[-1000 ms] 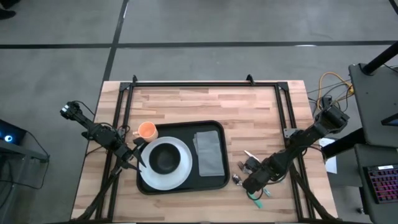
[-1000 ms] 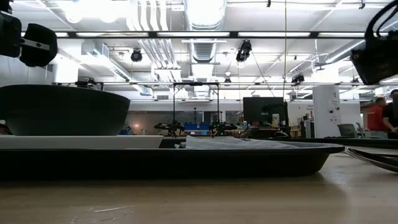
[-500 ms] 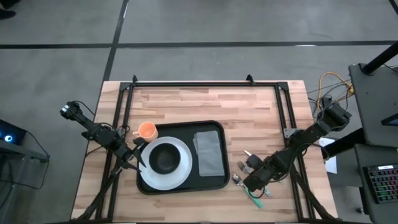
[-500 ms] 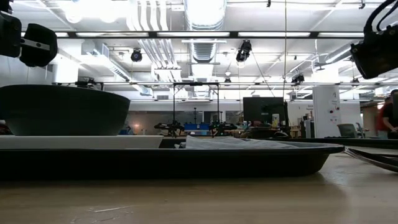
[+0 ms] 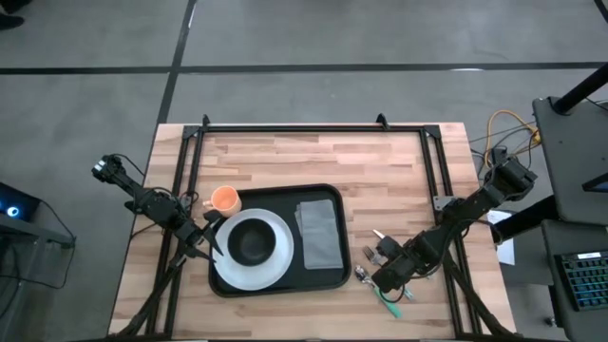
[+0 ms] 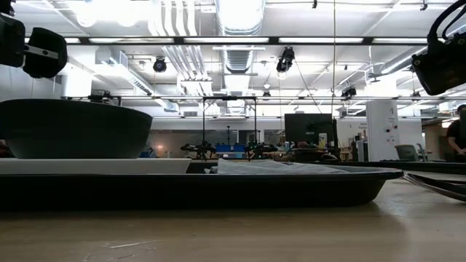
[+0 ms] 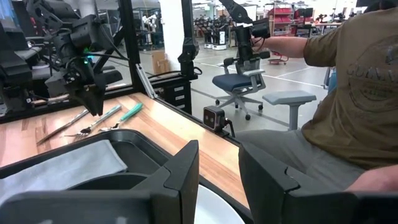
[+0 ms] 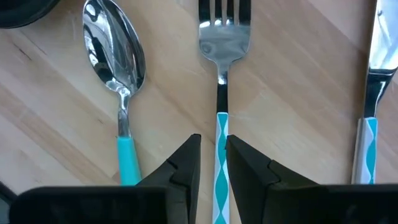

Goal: Set up tray
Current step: Put the white patterned fork on the gray napkin to the right of the white plate

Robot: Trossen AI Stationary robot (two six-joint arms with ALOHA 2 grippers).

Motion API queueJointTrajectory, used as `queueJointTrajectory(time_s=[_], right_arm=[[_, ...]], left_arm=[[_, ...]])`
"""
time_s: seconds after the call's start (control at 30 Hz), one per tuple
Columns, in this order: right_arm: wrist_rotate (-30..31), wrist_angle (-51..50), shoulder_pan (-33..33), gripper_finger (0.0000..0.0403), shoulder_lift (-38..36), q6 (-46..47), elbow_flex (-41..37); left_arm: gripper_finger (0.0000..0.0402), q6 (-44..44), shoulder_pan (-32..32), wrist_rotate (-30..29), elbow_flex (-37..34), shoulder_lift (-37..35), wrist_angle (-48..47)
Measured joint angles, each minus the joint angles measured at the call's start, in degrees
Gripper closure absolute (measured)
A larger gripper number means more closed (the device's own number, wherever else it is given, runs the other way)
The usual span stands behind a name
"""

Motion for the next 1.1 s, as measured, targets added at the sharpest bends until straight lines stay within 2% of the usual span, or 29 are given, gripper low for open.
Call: queueJointTrajectory(time_s=[0.47, 0.9, 1.1], right_arm=[[-3.0, 1.6, 0.3, 0.0335, 7.2, -1.7, 0.2], [-3.0, 2.2, 0.2, 0.0335, 6.8, -1.0, 0.0], [-3.1, 2.1, 0.2, 0.0336, 6.8, -6.2, 0.0]], left_arm=[[0.0306, 0.0, 0.0, 0.0, 0.0, 0.0, 0.0], [0.0306, 0.0, 0.0, 0.0, 0.0, 0.0, 0.0], [0.0306, 0.0, 0.0, 0.0, 0.0, 0.0, 0.0]])
